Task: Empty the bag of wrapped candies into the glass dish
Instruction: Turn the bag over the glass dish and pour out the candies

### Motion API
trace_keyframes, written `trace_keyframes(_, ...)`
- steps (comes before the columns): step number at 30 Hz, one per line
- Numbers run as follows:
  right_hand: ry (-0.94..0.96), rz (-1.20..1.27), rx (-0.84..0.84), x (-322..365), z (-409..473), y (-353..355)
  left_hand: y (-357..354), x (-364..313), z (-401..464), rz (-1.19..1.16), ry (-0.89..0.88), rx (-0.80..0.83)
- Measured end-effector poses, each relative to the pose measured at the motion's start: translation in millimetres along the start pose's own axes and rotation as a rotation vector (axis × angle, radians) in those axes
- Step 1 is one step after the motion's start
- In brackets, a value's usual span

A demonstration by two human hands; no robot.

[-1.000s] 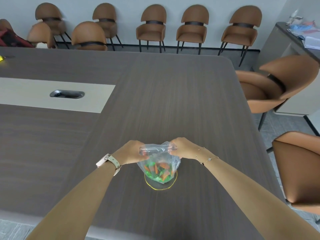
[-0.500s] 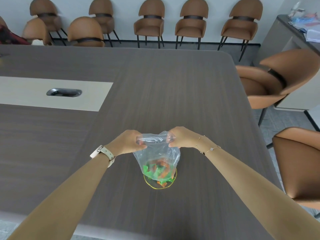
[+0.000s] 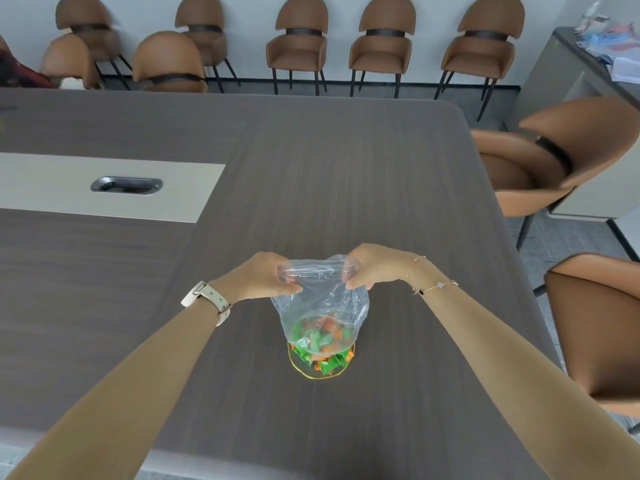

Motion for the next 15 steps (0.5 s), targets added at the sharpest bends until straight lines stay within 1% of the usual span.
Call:
trace_keyframes(3,-0.011,0.034,0.036,-1.3,-1.1,6.6,2.2,-11.8,-0.3,-0.003,-0.021,0.044)
trace_keyframes(10,-0.017,0.095,0.05,1.5,-3.8,22.4,21.1,-30.7,-2.9,-0.058,-0.054,-0.002)
trace_keyframes(12,-0.013,0.093,0.031,4.2,-3.0,25.3,27.0,-30.1,-2.7,-0.059,-0.058,-0.04)
trace_keyframes(15,0.021,0.095,-0.06,14.3,-3.2,32.6,41.6,-27.2,-3.9,-0.047,-0.08,-0.151)
Point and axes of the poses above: each hand's wrist, its own z-axis towards the middle knuckle, its own y-axis out of the back of the hand, x = y × z, the point moved 10 cm from there along z, towards the middle knuckle, and after that the axes turned 6 degrees about -y, right-handed, at the moved point
